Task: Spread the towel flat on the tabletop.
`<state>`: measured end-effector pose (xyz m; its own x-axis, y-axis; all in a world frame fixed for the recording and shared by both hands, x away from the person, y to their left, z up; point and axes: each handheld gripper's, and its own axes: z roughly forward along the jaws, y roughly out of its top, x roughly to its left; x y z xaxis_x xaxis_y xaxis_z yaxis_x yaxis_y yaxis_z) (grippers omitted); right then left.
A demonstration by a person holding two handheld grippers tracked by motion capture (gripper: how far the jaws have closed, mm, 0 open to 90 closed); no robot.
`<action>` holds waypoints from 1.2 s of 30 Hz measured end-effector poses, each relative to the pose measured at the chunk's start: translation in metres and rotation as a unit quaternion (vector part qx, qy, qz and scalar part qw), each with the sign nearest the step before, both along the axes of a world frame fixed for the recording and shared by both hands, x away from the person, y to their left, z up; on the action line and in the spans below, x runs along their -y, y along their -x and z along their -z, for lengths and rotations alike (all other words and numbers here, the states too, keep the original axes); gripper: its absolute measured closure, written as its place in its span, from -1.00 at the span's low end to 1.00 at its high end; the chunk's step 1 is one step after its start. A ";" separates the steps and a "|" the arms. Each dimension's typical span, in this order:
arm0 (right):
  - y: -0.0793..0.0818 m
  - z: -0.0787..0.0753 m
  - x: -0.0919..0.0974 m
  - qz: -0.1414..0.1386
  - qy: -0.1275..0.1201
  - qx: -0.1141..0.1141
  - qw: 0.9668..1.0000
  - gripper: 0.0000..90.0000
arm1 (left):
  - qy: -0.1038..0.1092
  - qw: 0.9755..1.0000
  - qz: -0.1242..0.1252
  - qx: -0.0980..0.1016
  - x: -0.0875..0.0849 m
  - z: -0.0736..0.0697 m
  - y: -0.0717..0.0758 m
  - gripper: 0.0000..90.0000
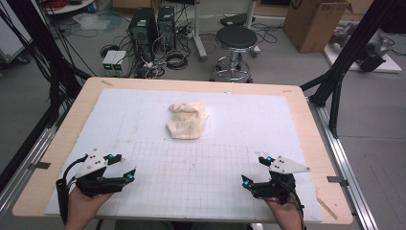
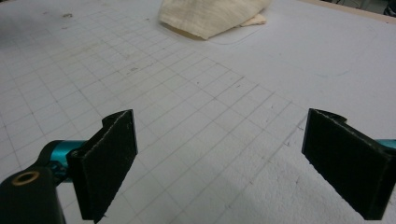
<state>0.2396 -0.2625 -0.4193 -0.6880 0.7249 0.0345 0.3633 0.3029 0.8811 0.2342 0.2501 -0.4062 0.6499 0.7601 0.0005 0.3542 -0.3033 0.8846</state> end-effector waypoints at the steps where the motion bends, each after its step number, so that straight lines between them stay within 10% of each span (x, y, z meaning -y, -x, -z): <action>1: 0.000 0.000 0.000 0.000 -0.001 -0.002 1.000 -0.78 | 0.000 1.000 0.000 0.000 0.000 0.000 0.000 -0.40; 36: -0.016 -0.008 -0.008 -0.008 0.002 -0.012 1.000 -0.78 | 0.012 1.000 -0.014 0.002 -0.005 -0.002 0.000 -0.40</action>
<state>0.2556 -0.2542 -0.4109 -0.6985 0.7140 0.0480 0.3792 0.3124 0.8710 0.2344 0.2549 -0.4042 0.6276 0.7784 -0.0146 0.3586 -0.2723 0.8929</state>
